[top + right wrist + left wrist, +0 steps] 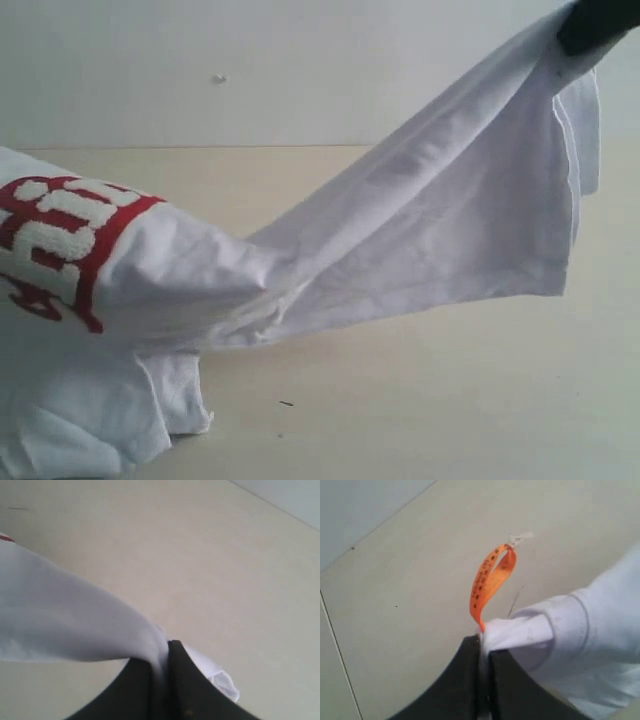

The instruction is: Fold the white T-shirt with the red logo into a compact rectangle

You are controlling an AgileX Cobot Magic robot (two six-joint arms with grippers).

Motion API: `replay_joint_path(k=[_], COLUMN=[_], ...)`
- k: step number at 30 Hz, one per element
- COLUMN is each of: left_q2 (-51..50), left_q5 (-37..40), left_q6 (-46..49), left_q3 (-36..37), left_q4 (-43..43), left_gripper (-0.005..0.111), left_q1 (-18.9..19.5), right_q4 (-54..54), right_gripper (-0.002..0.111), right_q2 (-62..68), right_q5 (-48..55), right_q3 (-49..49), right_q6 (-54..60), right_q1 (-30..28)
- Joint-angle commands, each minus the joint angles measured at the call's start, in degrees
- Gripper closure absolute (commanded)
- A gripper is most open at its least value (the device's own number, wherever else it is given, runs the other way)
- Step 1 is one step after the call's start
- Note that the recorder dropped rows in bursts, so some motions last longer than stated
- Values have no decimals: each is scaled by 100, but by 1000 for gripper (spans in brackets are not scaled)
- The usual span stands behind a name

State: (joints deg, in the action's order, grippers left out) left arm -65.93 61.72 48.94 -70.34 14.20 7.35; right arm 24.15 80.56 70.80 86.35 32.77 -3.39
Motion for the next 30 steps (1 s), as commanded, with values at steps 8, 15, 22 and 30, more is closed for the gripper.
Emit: replay_joint_path(k=[8, 15, 22, 30], left_q2=[-2098, -3727, -4608, -4318], left_q5=[-3055, -4366, -4866, -4407], left_q6=[702, 730, 1104, 1221], left_q3=[-107, -254, -631, -792], left_q4=[64, 13, -12, -12], left_gripper=[107, 107, 107, 107], left_q1=[7, 7, 7, 7], right_q4=[-339, -179, -234, -234], right_gripper=[108, 108, 108, 108], right_q2=[2017, 3877, 4845, 4606], right_q5=[-2157, -1407, -1076, -602], right_q3=[378, 1570, 2568, 2884], right_q6=[-124, -151, -101, -87], right_q1=[11, -360, -507, -507])
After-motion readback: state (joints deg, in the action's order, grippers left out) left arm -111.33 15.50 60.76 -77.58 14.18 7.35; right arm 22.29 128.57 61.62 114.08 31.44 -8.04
